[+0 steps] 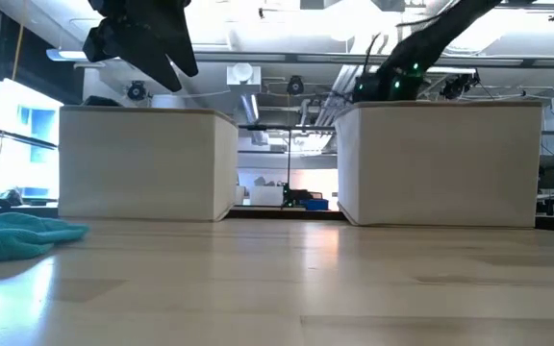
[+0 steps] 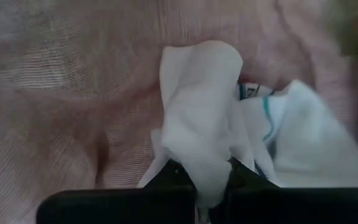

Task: Sort clothes
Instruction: Put the white sock into the right laundry organizer, then put the blue sock into the right laundry organizer

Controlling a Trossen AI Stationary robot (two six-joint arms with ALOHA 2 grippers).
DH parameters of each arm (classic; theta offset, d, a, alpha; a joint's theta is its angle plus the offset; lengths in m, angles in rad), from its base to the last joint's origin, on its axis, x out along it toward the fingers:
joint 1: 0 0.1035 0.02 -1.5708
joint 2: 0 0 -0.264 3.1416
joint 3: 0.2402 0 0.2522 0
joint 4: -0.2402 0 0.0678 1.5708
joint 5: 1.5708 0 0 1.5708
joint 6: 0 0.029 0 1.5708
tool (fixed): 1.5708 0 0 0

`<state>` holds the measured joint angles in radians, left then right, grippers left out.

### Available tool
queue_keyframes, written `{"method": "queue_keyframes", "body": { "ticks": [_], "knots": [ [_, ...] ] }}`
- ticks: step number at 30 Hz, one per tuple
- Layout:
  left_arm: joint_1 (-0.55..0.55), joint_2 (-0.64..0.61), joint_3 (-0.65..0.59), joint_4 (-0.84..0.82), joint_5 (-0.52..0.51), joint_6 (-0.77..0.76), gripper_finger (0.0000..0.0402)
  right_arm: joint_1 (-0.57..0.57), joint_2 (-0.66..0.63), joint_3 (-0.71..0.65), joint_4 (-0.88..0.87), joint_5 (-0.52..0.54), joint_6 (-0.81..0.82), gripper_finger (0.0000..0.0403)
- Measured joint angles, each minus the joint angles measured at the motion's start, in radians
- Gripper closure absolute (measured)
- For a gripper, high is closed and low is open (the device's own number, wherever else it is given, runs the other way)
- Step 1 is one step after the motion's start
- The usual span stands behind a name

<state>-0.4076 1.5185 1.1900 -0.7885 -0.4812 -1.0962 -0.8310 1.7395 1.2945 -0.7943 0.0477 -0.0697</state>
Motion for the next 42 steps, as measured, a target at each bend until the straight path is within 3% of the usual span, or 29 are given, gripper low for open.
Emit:
{"method": "queue_keyframes", "body": {
  "ticks": [10, 19, 26, 32, 37, 42],
  "knots": [
    [0.000, 0.000, 0.000, 0.000, 0.000, 0.000, 0.0257, 0.000, 0.086, 0.002, 0.003, 0.000, 0.036, 0.0392],
    [0.000, 0.000, 0.000, -0.001, 0.000, 0.000, 0.0257, 0.000, 0.061, 0.001, -0.105, 0.000, -0.012, 0.0283],
    [0.000, 0.000, 0.000, -0.001, 0.007, -0.002, 0.0257, 0.001, -0.119, -0.001, -0.116, 0.017, -0.012, 0.0260],
    [0.000, 0.000, 0.000, -0.023, 0.098, -0.003, 0.0257, 0.025, -0.337, -0.001, -0.102, 0.038, 0.035, 0.0259],
    [-0.031, 0.000, 0.000, -0.078, 0.155, -0.040, 0.0257, 0.133, -0.504, -0.001, -0.098, 0.037, 0.114, 0.0259],
    [-0.102, 0.000, 0.000, -0.187, 0.144, -0.124, 0.0257, 0.327, -0.610, 0.000, -0.084, 0.082, 0.257, 0.0259]
  ]
}}
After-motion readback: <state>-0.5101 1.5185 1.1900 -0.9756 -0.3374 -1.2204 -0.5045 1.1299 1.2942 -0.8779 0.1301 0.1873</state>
